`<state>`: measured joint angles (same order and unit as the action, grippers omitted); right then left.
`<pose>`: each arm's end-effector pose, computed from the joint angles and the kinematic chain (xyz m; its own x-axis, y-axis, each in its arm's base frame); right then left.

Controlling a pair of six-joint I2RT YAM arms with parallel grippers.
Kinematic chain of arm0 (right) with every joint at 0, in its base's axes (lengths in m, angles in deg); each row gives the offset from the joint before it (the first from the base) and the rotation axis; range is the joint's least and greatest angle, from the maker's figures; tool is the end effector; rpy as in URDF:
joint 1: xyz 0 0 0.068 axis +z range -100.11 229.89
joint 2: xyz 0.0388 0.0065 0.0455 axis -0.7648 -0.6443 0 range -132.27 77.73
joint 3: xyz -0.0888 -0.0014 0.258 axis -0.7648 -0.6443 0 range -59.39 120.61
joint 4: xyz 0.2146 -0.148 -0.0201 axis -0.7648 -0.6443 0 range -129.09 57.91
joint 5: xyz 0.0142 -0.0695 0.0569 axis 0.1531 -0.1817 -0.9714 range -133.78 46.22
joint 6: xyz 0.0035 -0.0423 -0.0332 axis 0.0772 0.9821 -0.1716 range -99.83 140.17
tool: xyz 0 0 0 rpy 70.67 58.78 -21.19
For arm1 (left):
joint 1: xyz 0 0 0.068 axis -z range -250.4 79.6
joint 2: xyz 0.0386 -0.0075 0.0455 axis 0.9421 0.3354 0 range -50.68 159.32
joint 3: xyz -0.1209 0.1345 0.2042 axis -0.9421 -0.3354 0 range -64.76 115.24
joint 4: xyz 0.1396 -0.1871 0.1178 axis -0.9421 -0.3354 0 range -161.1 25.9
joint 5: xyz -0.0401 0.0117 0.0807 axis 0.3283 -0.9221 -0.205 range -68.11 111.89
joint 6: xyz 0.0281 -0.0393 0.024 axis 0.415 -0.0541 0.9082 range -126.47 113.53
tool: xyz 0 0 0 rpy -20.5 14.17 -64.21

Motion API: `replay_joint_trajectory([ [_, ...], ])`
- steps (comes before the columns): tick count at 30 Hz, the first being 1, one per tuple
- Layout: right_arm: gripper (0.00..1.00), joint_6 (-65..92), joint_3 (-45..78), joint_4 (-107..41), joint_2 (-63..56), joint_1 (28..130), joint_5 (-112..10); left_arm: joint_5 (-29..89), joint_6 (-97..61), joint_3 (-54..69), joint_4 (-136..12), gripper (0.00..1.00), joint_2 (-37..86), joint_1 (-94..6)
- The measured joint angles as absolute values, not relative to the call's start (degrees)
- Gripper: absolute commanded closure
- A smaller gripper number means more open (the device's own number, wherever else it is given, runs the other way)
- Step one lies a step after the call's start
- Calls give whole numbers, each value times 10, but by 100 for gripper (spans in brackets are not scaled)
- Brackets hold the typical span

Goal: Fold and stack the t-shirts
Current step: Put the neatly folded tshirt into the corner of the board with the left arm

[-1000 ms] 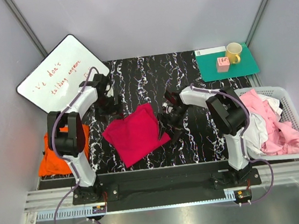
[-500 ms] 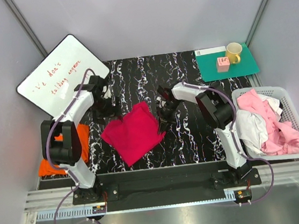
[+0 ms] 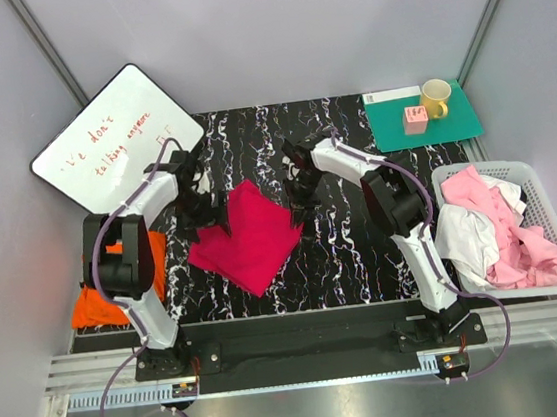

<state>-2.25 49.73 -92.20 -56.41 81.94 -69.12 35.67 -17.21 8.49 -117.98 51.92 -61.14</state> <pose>0.3821 0.2571 0.1480 -0.9753 -0.2041 0.0842 -0.1498 0.8919 0.4267 0.3276 -0.0620 0.1955 -0.9972 -0.0207 -0.0716 -0.0018 0.9671 -0.2543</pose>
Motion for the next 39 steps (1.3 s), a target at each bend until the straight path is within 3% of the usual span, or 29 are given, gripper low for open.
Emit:
replay_joint_trajectory([
  [2,82,-15,518,-926,-569,819,-668,358,-171,80,-1179,1,529,-611],
  [3,76,-13,525,-925,-570,819,-663,358,-170,79,-1179,1,534,-611],
  [5,48,-7,553,-932,-578,819,-645,357,-170,79,-1176,1,536,-612],
  [8,19,4,597,-934,-586,819,-617,355,-168,79,-1173,1,537,-614],
  [10,11,10,617,-934,-585,819,-599,354,-168,79,-1170,1,541,-614],
  [15,5,19,627,-935,-571,818,-557,356,-169,79,-1163,1,576,-615],
  [17,5,21,626,-935,-560,817,-547,360,-172,84,-1168,9,585,-615],
  [18,5,22,625,-935,-553,817,-540,361,-172,84,-1168,20,586,-614],
  [19,5,22,623,-935,-546,817,-537,361,-174,86,-1169,61,589,-614],
  [21,5,23,614,-935,-526,815,-532,361,-176,93,-1174,100,598,-611],
  [32,4,23,545,-935,-468,801,-522,343,-203,133,-1197,100,625,-583],
  [39,4,24,529,-934,-468,801,-524,295,-233,149,-1219,100,548,-600],
])
